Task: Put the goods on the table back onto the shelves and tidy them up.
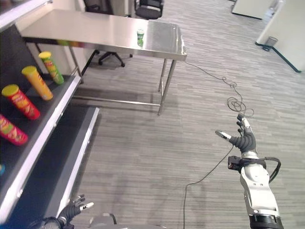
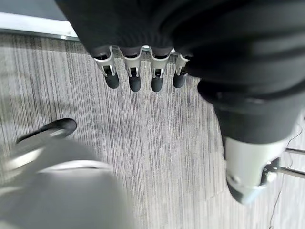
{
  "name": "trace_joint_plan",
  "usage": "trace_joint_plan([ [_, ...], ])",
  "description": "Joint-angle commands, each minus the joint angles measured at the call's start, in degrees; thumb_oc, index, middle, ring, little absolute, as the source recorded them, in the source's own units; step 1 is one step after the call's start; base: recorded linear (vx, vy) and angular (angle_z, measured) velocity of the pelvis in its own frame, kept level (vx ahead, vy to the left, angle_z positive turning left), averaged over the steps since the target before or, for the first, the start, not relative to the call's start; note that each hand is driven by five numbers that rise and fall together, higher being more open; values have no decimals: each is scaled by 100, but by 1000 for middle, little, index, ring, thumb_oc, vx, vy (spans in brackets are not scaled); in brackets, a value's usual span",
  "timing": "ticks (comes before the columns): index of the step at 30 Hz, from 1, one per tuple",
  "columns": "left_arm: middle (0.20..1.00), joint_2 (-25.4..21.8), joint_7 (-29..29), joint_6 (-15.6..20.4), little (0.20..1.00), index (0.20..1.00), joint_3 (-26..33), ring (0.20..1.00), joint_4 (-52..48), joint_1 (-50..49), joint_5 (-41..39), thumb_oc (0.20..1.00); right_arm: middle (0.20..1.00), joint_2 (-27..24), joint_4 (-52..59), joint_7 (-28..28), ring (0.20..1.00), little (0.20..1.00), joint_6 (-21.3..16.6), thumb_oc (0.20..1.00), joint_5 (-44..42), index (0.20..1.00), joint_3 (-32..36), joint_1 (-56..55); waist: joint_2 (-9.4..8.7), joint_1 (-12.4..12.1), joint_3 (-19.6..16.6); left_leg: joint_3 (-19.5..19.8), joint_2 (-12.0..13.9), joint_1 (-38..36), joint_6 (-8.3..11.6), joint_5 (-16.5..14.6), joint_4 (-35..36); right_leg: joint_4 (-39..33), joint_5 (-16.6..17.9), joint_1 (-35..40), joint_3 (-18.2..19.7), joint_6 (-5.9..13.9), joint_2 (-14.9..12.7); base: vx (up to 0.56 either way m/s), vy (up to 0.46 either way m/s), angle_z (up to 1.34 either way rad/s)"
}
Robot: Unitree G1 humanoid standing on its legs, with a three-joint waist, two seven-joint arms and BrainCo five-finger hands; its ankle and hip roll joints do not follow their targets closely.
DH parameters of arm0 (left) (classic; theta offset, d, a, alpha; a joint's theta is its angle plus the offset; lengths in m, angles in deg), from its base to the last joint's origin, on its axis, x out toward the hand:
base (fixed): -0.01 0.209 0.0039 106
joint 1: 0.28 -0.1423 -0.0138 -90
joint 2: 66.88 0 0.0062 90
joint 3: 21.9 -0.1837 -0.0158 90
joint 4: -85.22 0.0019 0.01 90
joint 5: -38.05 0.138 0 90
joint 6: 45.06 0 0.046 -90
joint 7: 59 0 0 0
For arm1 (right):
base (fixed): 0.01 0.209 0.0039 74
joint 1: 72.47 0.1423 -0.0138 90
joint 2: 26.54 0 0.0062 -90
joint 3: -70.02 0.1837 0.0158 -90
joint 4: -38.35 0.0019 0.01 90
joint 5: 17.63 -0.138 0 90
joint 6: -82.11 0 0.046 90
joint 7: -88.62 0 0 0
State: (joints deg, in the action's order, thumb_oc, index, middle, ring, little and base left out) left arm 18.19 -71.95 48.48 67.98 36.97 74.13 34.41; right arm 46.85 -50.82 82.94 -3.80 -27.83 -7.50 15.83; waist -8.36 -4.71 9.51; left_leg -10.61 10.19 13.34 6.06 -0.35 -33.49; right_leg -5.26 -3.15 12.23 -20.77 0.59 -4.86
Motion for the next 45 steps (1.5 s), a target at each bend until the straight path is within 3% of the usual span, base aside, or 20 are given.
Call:
trace_joint_plan([
  [1, 1000, 225, -123, 63, 1000, 1000, -213, 1000, 321, -94, -25, 1000, 1000, -567, 201, -182, 1000, 1000, -248, 1000, -179, 1000, 341, 369, 361, -192, 25, -281, 252, -277, 158, 1019, 2332, 102, 165, 75, 31, 368, 249, 389, 20, 23],
  [6, 1000, 312, -128, 50, 1000, 1000, -232, 1000, 594, -85, 154, 1000, 1000, -676, 104, -170, 1000, 1000, -294, 1000, -247, 1000, 228, 491, 446, -331, -69, -639, 505, 20, 351, 1643, 3795, 146, -111, 335, 144, 461, 349, 329, 36, -6],
  [8, 1000, 442, -96, 79, 1000, 1000, -37, 1000, 754, -195, 166, 1000, 1000, -530, 136, -142, 1000, 1000, -264, 1000, -154, 1000, 38, 742, 493, -461, -329, -824, 355, -377, 235, 1649, 3787, 308, -400, 584, 371, 580, 281, 667, 167, -92],
  [9, 1000, 474, -49, 106, 1000, 1000, -21, 1000, 798, -205, 228, 1000, 1000, -428, 88, -106, 1000, 1000, -240, 1000, -106, 1000, -39, 784, 364, -533, -448, -993, 56, -635, 50, 1499, 3759, 780, -219, 621, 440, 773, -94, 490, 191, -128],
  [10, 1000, 475, -49, 106, 1000, 1000, -22, 1000, 798, -204, 228, 1000, 1000, -428, 88, -106, 1000, 1000, -240, 1000, -106, 1000, -38, 785, 371, -552, -459, -1012, 70, -629, 48, 1502, 3763, 777, -207, 602, 461, 771, -88, 483, 181, -87],
  [12, 1000, 448, -39, 134, 1000, 1000, -21, 1000, 742, -205, 267, 1000, 1000, -401, 106, -72, 1000, 1000, -207, 1000, -26, 1000, -84, 831, 314, -548, -473, -1167, -64, -800, -80, 1388, 3760, 1160, 49, 537, 475, 875, -294, 294, 144, -77],
  [13, 1000, 411, -54, 156, 1000, 1000, -3, 1000, 583, -177, 132, 1000, 1000, -367, 142, -56, 1000, 1000, -192, 1000, 28, 1000, -134, 850, 281, -500, -432, -1209, -439, -1096, -437, 1063, 3786, 2655, 933, -12, 578, 1084, -729, 351, 251, -40],
  [15, 1000, 323, 67, 172, 1000, 1000, 81, 1000, 388, 90, -1, 1000, 1000, -202, 180, -98, 1000, 1000, -149, 1000, 155, 1000, -110, 902, 486, -172, -230, -1195, -706, -1691, -795, 549, 3849, 4467, 1802, -1012, 270, 1263, -1276, 499, 389, 27],
  [17, 1000, 324, 63, 156, 1000, 1000, 147, 1000, 313, 201, -49, 1000, 1000, -246, 192, -46, 1000, 1000, -98, 1000, 229, 1000, 23, 824, 489, 11, -212, -1113, -844, -1881, -810, 338, 3849, 4253, 1589, -1243, -125, 1221, -1623, 442, 134, 77],
  [20, 1000, 409, 51, 173, 1000, 1000, 138, 1000, 243, 249, -68, 1000, 1000, -298, 152, -53, 1000, 1000, -83, 1000, 130, 1000, 238, 732, 531, 106, -177, -945, -941, -2100, -705, 132, 3849, 2842, 1203, -1424, -389, 1074, -1753, 323, -71, 33],
  [22, 1000, 454, 44, 199, 1000, 1000, 126, 1000, 258, 230, -58, 1000, 1000, -332, 114, -58, 1000, 1000, -99, 1000, 114, 1000, 274, 727, 536, 125, -187, -873, -972, -2158, -653, 66, 3849, 2313, 1237, -1422, -392, 1088, -1740, 234, -149, 60],
  [25, 1000, 556, -22, 282, 1000, 1000, 104, 1000, 298, 206, -16, 1000, 1000, -566, 136, -68, 1000, 1000, -169, 1000, 89, 1000, 482, 517, 503, 275, -257, -666, -1003, -2426, -432, -215, 3849, 315, 1716, -1713, 165, 1325, -1496, 356, -209, 65],
  [29, 1000, 663, -79, 290, 1000, 1000, 183, 1000, 213, 226, 6, 1000, 1000, -728, 372, -12, 1000, 1000, -308, 1000, 105, 1000, 914, 39, 470, 452, -372, -337, -949, -2786, -270, -488, 3849, 79, 2043, -2105, 870, 1441, -1425, 448, -247, 21],
  [33, 1000, 726, -120, 316, 1000, 1000, 68, 1000, 147, 262, 25, 1000, 1000, -792, 617, 74, 1000, 1000, -396, 1000, 47, 1000, 1182, -240, 449, 530, -455, -118, -903, -2933, -196, -463, 3671, 99, 2035, -1745, 860, 1427, -1244, 322, -239, 80],
  [36, 1000, 775, -119, 300, 1000, 1000, 112, 1000, 16, 219, -157, 1000, 1000, -916, 885, 126, 1000, 1000, -449, 1000, -159, 1000, 1224, -176, 528, 603, -443, -10, -486, -2497, 97, -126, 2305, 103, 1697, -1405, 575, 1147, -990, 248, -351, 67],
  [37, 1000, 702, -131, 231, 1000, 1000, 11, 1000, -189, 177, -328, 1000, 1000, -1206, 989, 146, 1000, 1000, -507, 1000, -408, 1000, 1117, 46, 427, 515, -251, 131, -247, -1603, 445, 569, 194, 26, 1220, -884, 410, 744, -697, 182, -340, 51],
  [38, 1000, 700, -131, 230, 1000, 1000, 13, 1000, -189, 179, -328, 1000, 1000, -1204, 988, 146, 1000, 1000, -507, 1000, -408, 1000, 1116, 50, 408, 537, -269, 147, -269, -1571, 438, 588, 199, 26, 1225, -903, 394, 746, -718, 320, -551, 57],
  [40, 1000, 693, -168, 178, 1000, 1000, -12, 1000, -217, 137, -478, 1000, 1000, -1322, 981, 131, 1000, 1000, -496, 1000, -562, 1000, 1055, 187, 299, 429, -133, -42, -73, -1244, 499, 836, -607, 26, 978, -593, 305, 517, -567, 169, -293, 38],
  [41, 1000, 647, -163, 133, 1000, 1000, 4, 1000, -218, 120, -506, 1000, 1000, -1423, 995, 84, 1000, 1000, -466, 1000, -542, 1000, 1052, 186, 257, 410, -67, -463, 288, -1085, 486, 914, -878, 26, 850, -447, 173, 427, -471, 120, -189, 6],
  [45, 1000, 611, -262, 61, 1000, 1000, 92, 1000, -113, 85, -327, 1000, 1000, -1294, 1114, 128, 1000, 1000, -261, 1000, -457, 1000, 1155, 37, 325, 326, -117, -1447, 738, -926, 371, 934, 946, 26, 591, -205, 12, 491, -298, 271, -81, 38],
])
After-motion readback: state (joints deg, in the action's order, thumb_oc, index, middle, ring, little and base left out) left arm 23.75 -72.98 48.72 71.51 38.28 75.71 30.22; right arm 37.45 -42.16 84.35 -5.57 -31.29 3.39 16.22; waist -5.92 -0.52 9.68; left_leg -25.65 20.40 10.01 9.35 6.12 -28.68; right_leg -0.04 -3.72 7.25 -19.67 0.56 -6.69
